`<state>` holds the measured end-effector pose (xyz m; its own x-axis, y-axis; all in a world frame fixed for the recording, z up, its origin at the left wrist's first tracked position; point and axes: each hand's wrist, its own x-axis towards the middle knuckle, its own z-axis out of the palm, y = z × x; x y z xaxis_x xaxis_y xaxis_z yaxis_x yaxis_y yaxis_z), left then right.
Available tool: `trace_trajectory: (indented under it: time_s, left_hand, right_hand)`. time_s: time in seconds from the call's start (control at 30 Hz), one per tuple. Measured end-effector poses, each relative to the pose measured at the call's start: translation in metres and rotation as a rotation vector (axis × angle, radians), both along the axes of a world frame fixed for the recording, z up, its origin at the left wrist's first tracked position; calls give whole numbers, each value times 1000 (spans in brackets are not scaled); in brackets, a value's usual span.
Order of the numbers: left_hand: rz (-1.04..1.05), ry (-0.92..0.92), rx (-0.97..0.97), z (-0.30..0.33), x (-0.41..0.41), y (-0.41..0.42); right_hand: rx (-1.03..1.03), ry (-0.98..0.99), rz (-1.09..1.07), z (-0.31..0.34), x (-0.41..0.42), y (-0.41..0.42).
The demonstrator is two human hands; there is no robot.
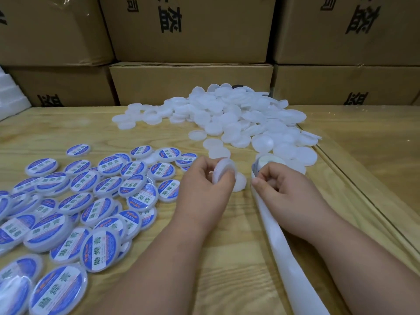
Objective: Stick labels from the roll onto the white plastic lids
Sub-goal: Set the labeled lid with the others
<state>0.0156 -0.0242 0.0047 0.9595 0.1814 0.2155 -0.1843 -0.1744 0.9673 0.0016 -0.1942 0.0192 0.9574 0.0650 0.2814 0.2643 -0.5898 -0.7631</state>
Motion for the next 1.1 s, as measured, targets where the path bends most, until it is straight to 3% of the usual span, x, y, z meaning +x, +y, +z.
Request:
trace_trajectory:
  time_s: [0.1, 0.23, 0.5, 0.7, 1.1]
  left_hand:
    - [-65, -6, -73, 2, 3, -2]
    - [-87, 16, 6, 3, 6, -6]
    - [-106, -15, 143, 1, 9, -9]
    - [-131, -96, 318, -2, 9, -12]
    - [-139, -84, 230, -2, 9, -9]
  right_hand:
    - [23, 18, -55, -2, 3, 1]
    - [128, 66, -156, -6, 7, 0]
    - [43, 135, -78, -6, 8, 2]
    - [163, 243, -10, -4, 10, -8]
    - [262, 258, -21, 4, 4, -3]
